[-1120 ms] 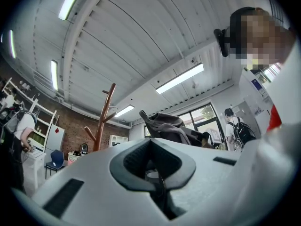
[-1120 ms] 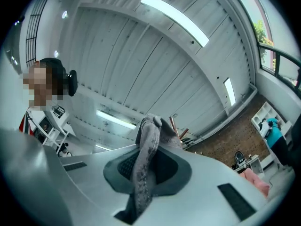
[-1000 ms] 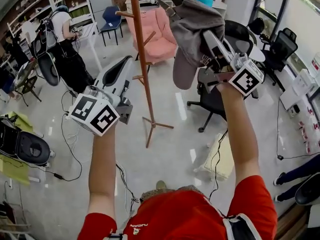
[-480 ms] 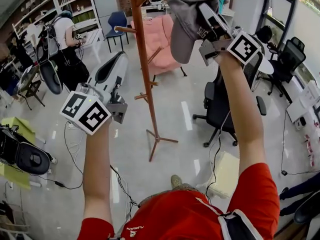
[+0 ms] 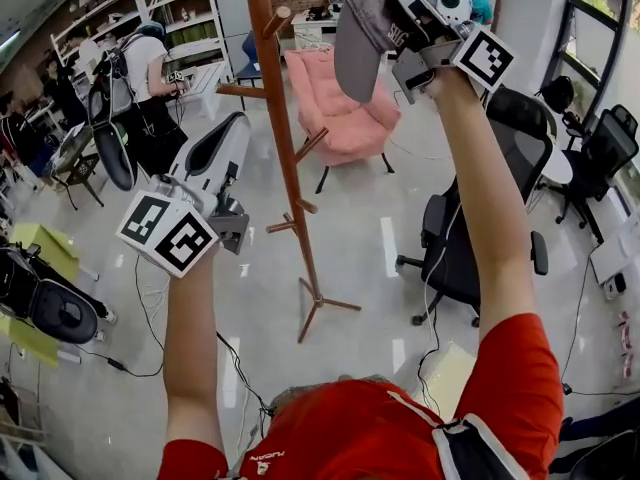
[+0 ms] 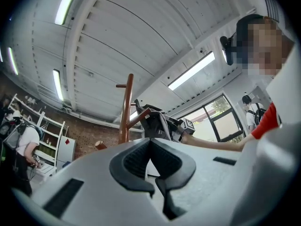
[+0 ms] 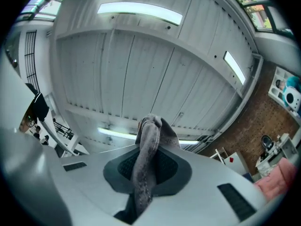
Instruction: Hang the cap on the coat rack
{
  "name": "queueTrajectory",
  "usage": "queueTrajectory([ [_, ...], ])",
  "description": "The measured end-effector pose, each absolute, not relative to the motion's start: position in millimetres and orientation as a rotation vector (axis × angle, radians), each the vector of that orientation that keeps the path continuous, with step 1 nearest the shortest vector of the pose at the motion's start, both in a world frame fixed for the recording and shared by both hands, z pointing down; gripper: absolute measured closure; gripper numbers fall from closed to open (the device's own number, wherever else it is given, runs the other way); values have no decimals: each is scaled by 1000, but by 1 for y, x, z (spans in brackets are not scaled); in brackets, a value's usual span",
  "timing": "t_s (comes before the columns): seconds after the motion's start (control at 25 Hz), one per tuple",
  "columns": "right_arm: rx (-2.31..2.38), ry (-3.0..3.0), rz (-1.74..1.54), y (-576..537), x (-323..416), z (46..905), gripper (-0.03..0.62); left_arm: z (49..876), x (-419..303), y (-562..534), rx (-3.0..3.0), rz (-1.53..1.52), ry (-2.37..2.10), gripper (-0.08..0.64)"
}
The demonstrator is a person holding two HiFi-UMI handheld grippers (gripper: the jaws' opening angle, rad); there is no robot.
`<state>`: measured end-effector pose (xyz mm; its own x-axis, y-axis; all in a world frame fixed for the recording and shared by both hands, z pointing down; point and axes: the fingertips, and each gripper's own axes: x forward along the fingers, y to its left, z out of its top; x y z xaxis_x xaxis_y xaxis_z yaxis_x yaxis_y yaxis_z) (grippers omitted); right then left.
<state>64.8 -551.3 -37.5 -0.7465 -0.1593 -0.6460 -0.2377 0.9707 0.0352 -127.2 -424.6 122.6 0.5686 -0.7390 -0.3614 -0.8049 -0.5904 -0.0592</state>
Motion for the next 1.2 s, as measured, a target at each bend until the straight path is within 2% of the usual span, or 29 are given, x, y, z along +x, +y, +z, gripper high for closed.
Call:
queueTrajectory([
  [0.2,-141,2479,-8,-574,39,-16,558,127,-138,-440,-2594,433,1298,552],
  [0.4,-26,2604,32,-559,6,21,558,140,-143,-447,-2622,430,1295,552],
  [0.6,-120,2613,108,-555,-3,40,555,155,-142,-447,-2659,423,1273,552],
  [0.64,-160,2619,133,-556,-6,42,537,156,-143,-449,-2665,423,1271,552],
  [0.84,-492,2729,212,-572,-10,71,347,160,-144,-453,-2695,421,1255,552],
  [0.92,-557,2758,268,-570,-11,85,331,162,-140,-454,-2708,423,1239,552],
  [1.2,-653,2791,475,-515,-15,135,334,176,-129,-448,-2732,446,1218,552],
])
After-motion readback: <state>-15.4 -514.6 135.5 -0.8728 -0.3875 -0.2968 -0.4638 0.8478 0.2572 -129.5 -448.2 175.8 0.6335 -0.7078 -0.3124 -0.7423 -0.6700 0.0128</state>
